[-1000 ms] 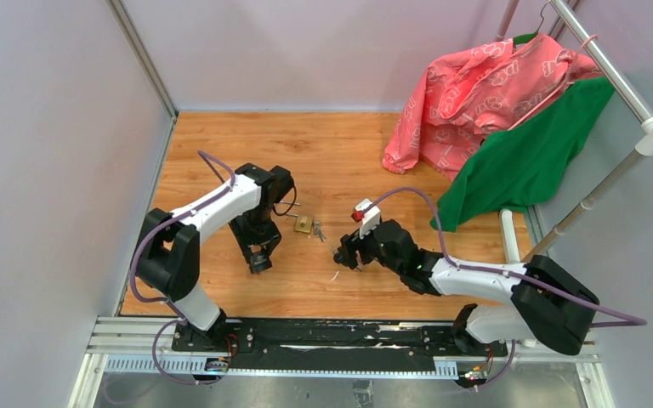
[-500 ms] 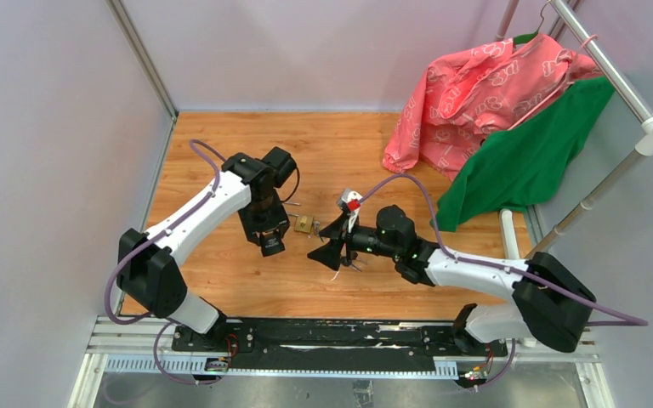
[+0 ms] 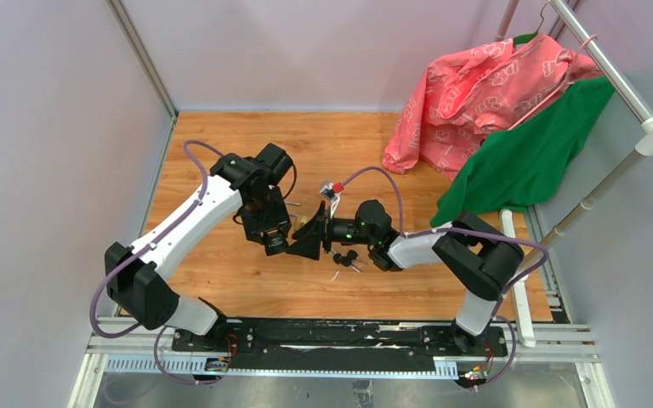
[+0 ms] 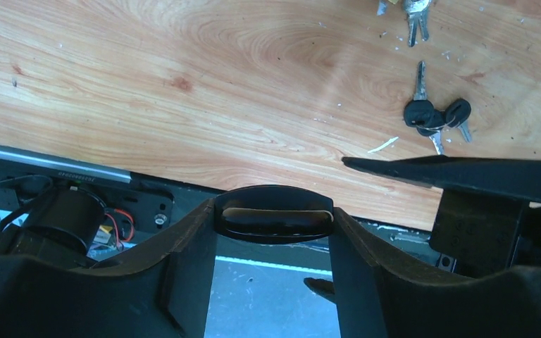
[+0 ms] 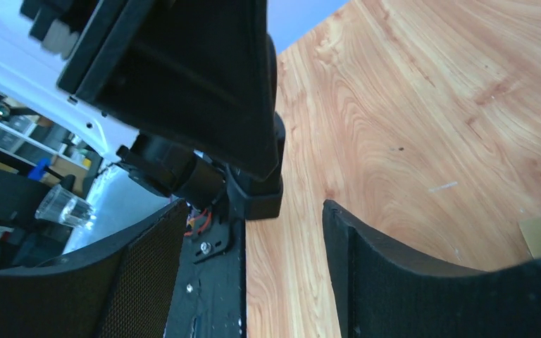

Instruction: Unlock with the key

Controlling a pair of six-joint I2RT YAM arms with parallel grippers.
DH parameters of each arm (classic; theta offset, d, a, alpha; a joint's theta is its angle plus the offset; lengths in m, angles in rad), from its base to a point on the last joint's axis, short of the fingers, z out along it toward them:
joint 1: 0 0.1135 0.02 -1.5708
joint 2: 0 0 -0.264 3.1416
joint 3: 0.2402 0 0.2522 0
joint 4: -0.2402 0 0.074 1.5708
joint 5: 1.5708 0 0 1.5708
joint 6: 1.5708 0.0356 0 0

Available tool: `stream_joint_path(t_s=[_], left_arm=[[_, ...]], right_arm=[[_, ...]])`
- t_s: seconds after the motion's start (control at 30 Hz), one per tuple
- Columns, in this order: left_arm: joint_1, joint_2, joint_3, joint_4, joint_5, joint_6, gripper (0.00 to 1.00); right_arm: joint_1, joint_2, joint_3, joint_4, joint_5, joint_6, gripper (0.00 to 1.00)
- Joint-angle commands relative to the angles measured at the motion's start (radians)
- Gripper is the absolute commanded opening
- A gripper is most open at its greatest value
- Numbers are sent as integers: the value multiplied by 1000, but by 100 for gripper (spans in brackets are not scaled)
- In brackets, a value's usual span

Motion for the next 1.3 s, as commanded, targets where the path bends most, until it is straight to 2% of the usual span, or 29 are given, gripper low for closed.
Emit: stream_joint_path(t_s=[0.0,0.07,0.2,0.37,0.43,0.6,0.7,0.9,1.13,1.27], left_arm=[[-7,-37,35,-13,25,30,0],[-7,-39,39,-10,32,34,0],[-6,-40,58,-10,54,44,0],[-6,-50,75,-10,66,49,0],[-7,-52,80,-10,75,52,0],[-6,-69,81,-11,75,52,0],[-6,-79,79,-11,71,52,0],[-7,-81,80,-10,75,49,0],[-7,-111,67,2,75,45,0],[-6,-137,37,30,95,38,0]], right_arm=[[-6,51,62,188,-42,130,71],[-2,65,76,199,-46,139,67],[14,89,110,199,-71,148,53],[28,106,129,208,-95,160,51],[28,109,132,192,-100,155,53],[28,87,110,115,-62,89,73],[28,65,98,58,-44,41,74],[39,71,114,61,-61,44,56],[55,91,133,96,-55,68,42],[60,110,143,136,-57,106,26]])
